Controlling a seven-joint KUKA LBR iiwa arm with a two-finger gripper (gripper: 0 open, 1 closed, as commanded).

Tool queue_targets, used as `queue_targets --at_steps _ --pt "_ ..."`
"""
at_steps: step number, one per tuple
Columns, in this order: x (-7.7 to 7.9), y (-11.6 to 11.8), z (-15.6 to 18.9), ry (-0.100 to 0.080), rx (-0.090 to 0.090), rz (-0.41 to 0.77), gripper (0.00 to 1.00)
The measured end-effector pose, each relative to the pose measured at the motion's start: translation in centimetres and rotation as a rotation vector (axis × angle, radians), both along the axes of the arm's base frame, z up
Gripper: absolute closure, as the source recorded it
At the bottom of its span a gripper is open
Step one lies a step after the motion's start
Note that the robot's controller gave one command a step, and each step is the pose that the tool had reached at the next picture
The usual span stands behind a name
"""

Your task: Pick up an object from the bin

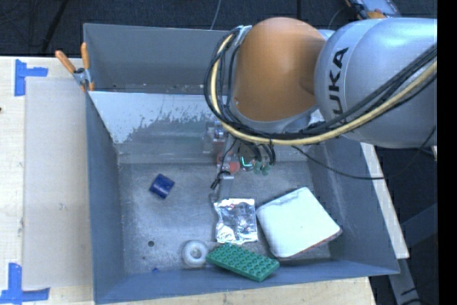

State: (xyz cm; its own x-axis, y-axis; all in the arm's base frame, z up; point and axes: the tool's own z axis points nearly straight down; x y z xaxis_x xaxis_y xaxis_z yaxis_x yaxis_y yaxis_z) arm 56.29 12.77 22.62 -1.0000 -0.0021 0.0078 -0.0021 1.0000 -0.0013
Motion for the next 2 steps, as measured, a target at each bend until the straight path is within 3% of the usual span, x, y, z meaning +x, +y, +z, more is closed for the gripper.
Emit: queue_targets --at_steps 1,2 --pt "1.1 -8.1 -16.1 -0.002 0.000 0.052 0.00" --pt "0.2 -8.0 -12.5 -0.009 0.002 0.025 0.00"
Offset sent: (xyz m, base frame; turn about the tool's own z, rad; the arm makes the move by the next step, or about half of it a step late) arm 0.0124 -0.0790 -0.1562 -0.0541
